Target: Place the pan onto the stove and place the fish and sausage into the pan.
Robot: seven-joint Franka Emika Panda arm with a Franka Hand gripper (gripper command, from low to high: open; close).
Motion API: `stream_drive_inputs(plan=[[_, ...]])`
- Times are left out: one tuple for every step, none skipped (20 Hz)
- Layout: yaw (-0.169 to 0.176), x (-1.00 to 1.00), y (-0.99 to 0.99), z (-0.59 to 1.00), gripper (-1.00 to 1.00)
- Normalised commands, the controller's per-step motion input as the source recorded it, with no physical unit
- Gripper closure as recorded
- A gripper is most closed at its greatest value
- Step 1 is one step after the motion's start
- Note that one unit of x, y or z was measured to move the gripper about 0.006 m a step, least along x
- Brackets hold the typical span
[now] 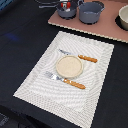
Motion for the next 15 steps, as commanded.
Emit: stream_drive_inputs(plan=[[-0.043,0.04,0.21,1.0,-1.0],[-0.032,0.04,0.18,1.0,-1.0],[-0.023,0.02,0.17,1.0,-1.0],[-0.018,0.0,0.15,1.0,-1.0],[-0.011,0.0,0.13,1.0,-1.0],[-0.006,0.0,0.12,1.0,-1.0],[-0.002,0.01,0.14,1.0,-1.0],[0.0,0.01,0.13,1.0,-1.0],[0.0,0.02,0.13,1.0,-1.0],[-0.009,0.0,0.12,1.0,-1.0],[-0.023,0.0,0.07,0.81,-1.0],[-0.019,-0.02,0.1,0.62,-1.0],[-0.016,-0.1,0.13,0.5,-1.0],[-0.001,-0.17,0.21,0.37,-1.0],[0.0,-0.26,0.41,0.32,-1.0]])
